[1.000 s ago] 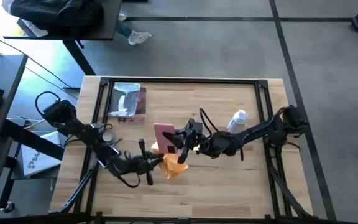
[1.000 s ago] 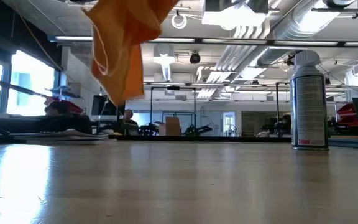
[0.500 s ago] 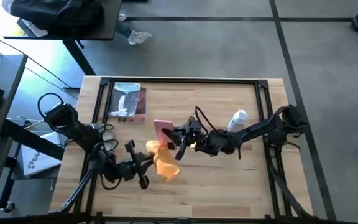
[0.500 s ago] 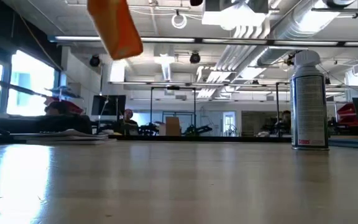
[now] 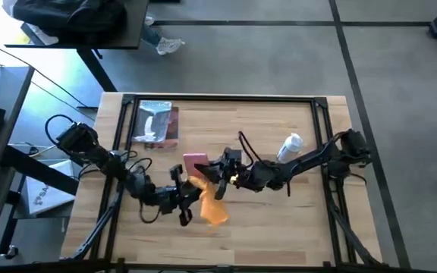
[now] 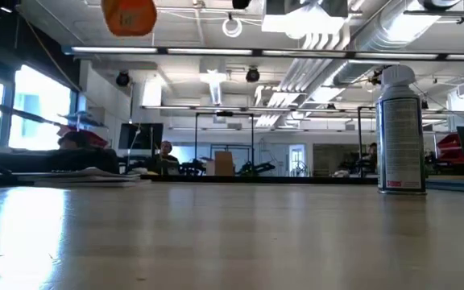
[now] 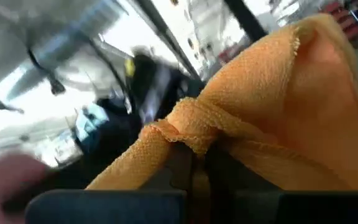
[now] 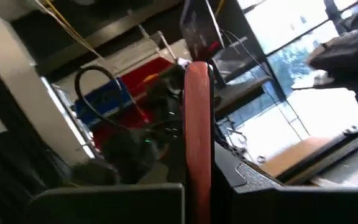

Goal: Apply microfiber cloth
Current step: Wipe the front and back of the cellphone with the yellow microfiber cloth

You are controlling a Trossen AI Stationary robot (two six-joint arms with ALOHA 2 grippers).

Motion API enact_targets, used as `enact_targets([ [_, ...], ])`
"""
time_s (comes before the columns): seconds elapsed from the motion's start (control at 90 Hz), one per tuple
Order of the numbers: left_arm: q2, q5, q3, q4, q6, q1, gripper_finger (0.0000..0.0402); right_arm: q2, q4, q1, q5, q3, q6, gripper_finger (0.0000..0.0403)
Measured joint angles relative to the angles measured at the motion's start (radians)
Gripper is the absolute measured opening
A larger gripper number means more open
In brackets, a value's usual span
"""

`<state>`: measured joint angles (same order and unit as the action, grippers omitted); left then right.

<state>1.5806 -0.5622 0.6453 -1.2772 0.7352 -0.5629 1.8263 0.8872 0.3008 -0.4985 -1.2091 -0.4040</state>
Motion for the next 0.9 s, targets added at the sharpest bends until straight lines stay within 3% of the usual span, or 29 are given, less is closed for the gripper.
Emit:
enact_targets([
  [0.144,-0.001,-0.111,0.003,0.153,-0.219,0.034,0.0003,0.001,-0.019,-0.011,-0.038,0.002,0.031,0.0001],
  [0.267,0.002,-0.170,0.000,0.208,-0.286,0.028,0.0003,0.001,-0.028,-0.009,-0.066,0.002,0.039,0.0001],
  [0.556,0.000,-0.216,0.000,0.043,-0.172,0.052,0.0003,-0.001,-0.064,-0.008,-0.064,0.000,0.064,0.0001],
  [0.9,-0.028,-0.225,-0.002,0.042,-0.094,0.107,0.0003,-0.005,-0.123,-0.006,-0.073,-0.003,0.066,0.0001],
])
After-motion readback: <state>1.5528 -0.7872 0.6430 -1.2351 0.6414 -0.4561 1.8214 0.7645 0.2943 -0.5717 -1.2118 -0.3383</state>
